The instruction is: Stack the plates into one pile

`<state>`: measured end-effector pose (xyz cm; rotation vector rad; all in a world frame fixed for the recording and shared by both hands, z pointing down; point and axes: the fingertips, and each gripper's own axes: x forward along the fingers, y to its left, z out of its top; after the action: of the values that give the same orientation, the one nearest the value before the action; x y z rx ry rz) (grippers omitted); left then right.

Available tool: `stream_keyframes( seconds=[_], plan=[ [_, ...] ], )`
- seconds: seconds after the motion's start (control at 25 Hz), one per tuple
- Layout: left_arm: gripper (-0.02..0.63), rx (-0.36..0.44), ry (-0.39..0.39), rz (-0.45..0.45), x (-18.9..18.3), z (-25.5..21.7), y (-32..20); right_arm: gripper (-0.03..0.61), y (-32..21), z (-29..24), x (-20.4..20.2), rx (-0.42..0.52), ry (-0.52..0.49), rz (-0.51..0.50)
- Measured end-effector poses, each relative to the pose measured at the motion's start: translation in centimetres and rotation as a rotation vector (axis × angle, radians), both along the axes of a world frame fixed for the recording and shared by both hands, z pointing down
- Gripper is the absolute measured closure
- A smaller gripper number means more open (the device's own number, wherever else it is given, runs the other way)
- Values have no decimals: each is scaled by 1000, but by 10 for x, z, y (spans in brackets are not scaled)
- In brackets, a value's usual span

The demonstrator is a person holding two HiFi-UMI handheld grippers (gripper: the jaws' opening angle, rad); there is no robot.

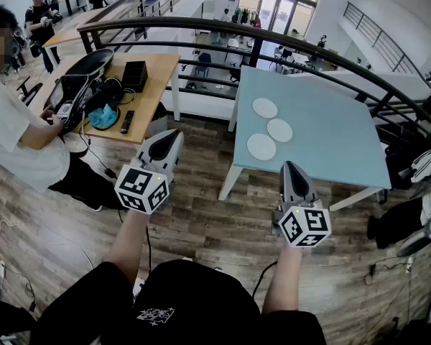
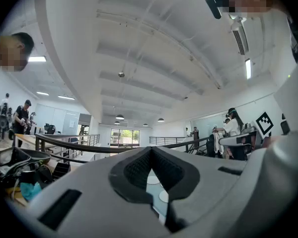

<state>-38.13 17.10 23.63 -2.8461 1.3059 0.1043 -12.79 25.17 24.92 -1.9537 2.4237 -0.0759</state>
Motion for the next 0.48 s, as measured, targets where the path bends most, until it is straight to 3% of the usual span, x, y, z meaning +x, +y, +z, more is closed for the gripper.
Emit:
stream_keyframes(
  seconds=[0.48],
  plan=[
    [606, 2, 14, 8, -12, -1, 2, 574, 3, 4, -8, -11, -3, 6]
  ],
)
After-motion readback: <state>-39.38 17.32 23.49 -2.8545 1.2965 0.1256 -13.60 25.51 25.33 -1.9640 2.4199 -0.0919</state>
